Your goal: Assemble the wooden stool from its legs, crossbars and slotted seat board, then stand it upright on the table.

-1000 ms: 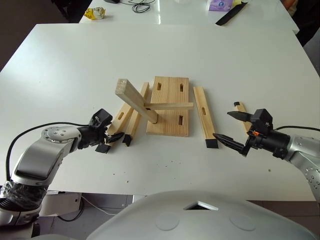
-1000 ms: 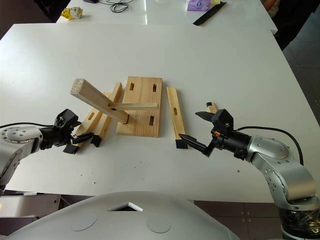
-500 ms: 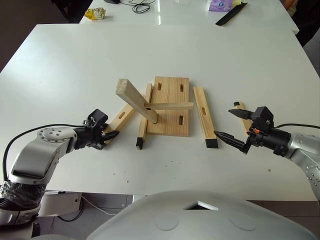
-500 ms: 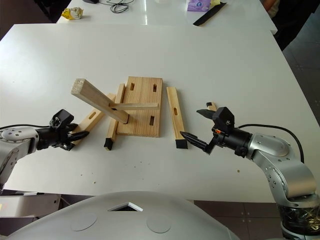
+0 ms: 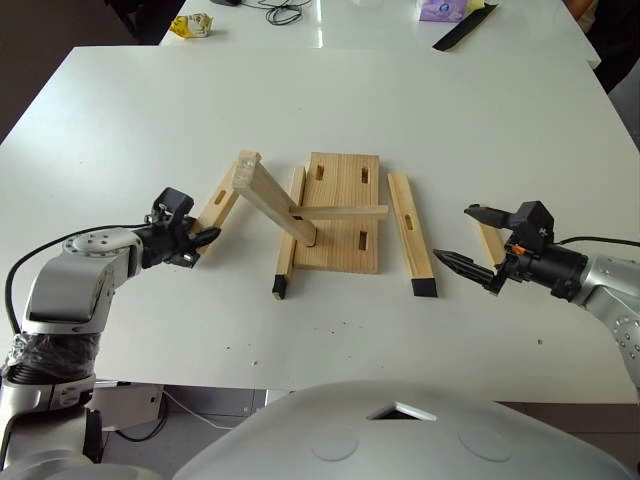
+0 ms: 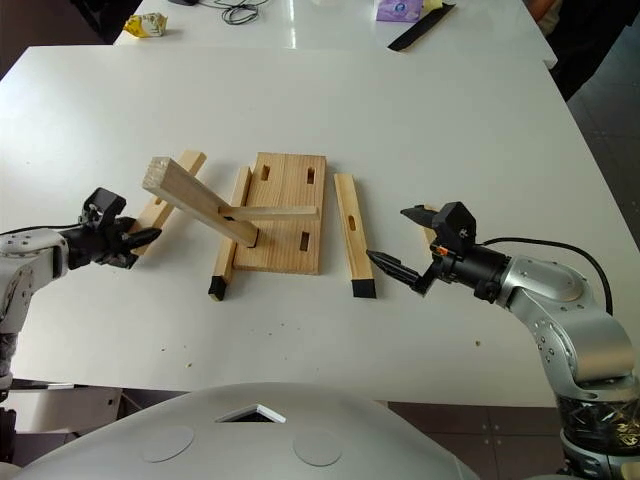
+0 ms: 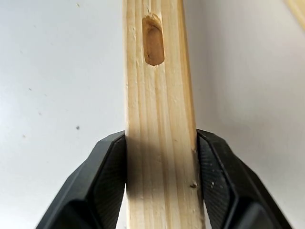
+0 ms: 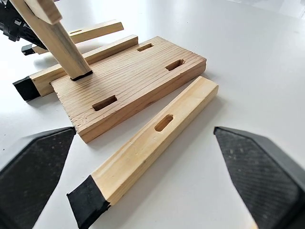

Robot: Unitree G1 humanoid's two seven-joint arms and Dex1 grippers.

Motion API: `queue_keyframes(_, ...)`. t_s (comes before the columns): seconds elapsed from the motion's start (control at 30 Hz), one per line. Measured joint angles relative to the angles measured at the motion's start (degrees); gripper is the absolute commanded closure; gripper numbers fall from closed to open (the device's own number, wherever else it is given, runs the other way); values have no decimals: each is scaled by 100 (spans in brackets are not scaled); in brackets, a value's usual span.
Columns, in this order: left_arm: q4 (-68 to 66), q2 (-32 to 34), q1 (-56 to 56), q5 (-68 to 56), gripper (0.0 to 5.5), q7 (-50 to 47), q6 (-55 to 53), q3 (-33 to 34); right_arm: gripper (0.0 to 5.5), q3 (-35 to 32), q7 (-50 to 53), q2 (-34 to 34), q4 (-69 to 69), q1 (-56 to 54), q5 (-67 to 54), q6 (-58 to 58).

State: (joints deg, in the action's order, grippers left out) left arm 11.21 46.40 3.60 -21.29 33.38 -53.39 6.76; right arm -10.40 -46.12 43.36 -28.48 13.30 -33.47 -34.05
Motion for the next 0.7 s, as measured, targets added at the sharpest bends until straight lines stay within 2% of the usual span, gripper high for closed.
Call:
queue_keyframes(0.33,-90,-315,758,-188,343,26,171,365,13,-67,-96,22,370,-370,37,2)
queue_keyframes(0.53,-849,-424,2552,-409,343,335,964,565,13,-390,-311,60,752,-1008,-437,-216)
queue_keyframes(0.7,-859,-546,3770,-1354,344,1472,1280,593,13,-791,-662,266,1214,-2229,-1333,-666)
